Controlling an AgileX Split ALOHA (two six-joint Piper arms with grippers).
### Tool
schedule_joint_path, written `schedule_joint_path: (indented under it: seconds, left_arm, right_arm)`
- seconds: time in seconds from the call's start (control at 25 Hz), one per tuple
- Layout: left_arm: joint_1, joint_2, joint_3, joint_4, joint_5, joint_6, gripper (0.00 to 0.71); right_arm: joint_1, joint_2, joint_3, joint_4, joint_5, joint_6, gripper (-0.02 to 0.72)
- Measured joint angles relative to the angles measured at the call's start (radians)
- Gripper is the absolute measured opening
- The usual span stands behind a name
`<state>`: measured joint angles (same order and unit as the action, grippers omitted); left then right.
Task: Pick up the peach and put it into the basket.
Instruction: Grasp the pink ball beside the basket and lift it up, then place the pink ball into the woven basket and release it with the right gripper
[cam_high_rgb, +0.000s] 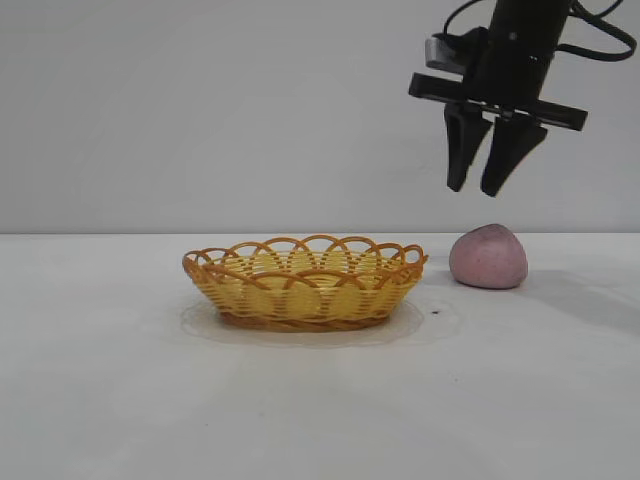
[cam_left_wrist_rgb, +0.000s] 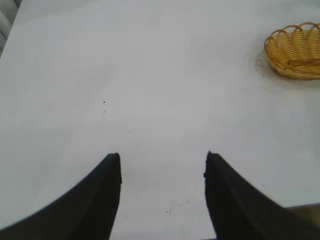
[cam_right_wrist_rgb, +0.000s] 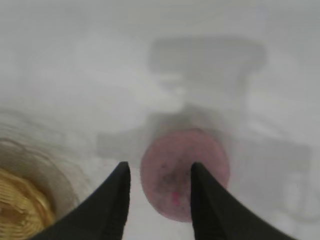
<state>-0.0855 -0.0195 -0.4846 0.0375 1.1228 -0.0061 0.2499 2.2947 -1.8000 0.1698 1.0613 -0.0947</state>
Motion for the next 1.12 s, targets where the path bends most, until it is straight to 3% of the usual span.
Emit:
schedule_joint_path:
  seconds: [0.08,0.12,0.16,0.4,0.64,0.96,1.0,1.08,1.12]
  left_arm:
    - [0.031,0.0,0.0,0.0,-0.001,0.0,0.384]
    - [0.053,0.0,0.0,0.0,-0.001,0.0,0.384]
    - [0.075,0.0,0.0,0.0,-0.001,0.0,0.384]
    - [0.146,0.0,0.0,-0.004,-0.001,0.0,0.384]
    - [0.152,0.0,0.0,-0.018,-0.001,0.0,0.384]
    - [0.152,0.0,0.0,0.011,-0.001,0.0,0.384]
    - [0.152,0.0,0.0,0.011,-0.001,0.0,0.384]
    - [0.152,0.0,0.0,0.009,-0.001,0.0,0.384]
    - [0.152,0.0,0.0,0.007,-0.001,0.0,0.384]
  right_arm:
    - [0.011,-0.01,-0.004,-0.004,-0.013,-0.002,0.055]
    - [0.021,-0.022,-0.004,-0.006,-0.018,-0.007,0.058]
    - [0.035,-0.046,-0.004,-0.008,-0.016,-0.013,0.0]
    - [0.203,-0.238,-0.009,-0.01,0.023,-0.022,0.0]
    - [0.356,-0.212,-0.012,-0.009,0.073,-0.024,0.0]
    - [0.385,-0.078,-0.012,-0.011,0.078,-0.024,0.0]
    - [0.385,-0.076,-0.012,-0.011,0.078,-0.024,0.058]
    - [0.385,-0.076,-0.012,-0.011,0.078,-0.024,0.058]
    - [0.385,-0.076,-0.012,-0.011,0.078,-0.024,0.13]
